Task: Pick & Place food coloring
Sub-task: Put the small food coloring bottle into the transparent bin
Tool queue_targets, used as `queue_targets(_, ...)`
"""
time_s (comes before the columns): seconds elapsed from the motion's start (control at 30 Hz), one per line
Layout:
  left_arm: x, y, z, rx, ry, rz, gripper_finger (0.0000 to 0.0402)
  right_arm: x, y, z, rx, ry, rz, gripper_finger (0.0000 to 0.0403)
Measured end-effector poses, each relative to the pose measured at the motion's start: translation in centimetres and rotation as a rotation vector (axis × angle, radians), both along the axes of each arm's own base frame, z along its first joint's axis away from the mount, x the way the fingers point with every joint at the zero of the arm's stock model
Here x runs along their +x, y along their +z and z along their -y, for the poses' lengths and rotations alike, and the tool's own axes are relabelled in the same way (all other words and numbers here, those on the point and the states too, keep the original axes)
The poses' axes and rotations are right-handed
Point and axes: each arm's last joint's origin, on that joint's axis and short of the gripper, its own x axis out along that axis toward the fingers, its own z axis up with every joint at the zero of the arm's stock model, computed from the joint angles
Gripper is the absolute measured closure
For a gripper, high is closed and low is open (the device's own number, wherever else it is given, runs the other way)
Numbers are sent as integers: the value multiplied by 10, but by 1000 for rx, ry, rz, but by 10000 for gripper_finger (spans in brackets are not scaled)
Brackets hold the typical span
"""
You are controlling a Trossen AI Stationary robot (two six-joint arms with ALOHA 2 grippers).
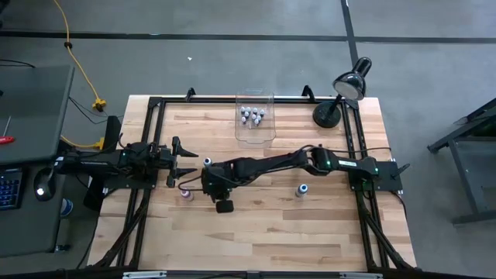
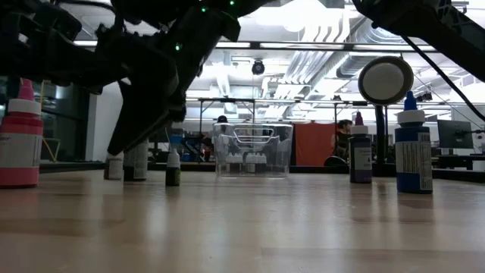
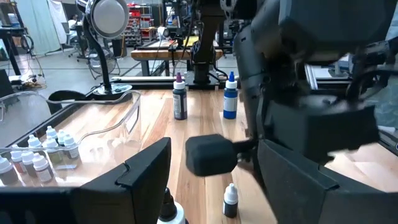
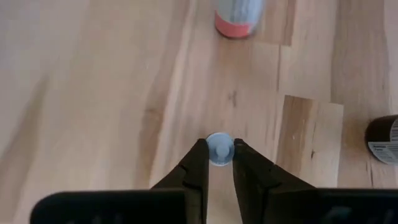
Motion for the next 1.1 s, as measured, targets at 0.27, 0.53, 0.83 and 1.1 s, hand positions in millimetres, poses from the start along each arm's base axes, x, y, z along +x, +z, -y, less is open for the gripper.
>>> queue_targets(0.27, 0, 0, 0, 0, 0, -1, 163, -11, 43, -6, 54, -25, 41, 361)
queue_targets(0.53, 0, 0, 0, 0, 0, 0, 163, -34, 111, -1, 31, -59, 151, 361)
queue_targets(0.83, 0, 0, 0, 0, 0, 0, 163, -65, 162, -1, 24, -56, 194, 361)
queue_targets(1.1, 0, 0, 0, 0, 0, 0, 163, -92, 190, -3, -2, -31, 172, 361)
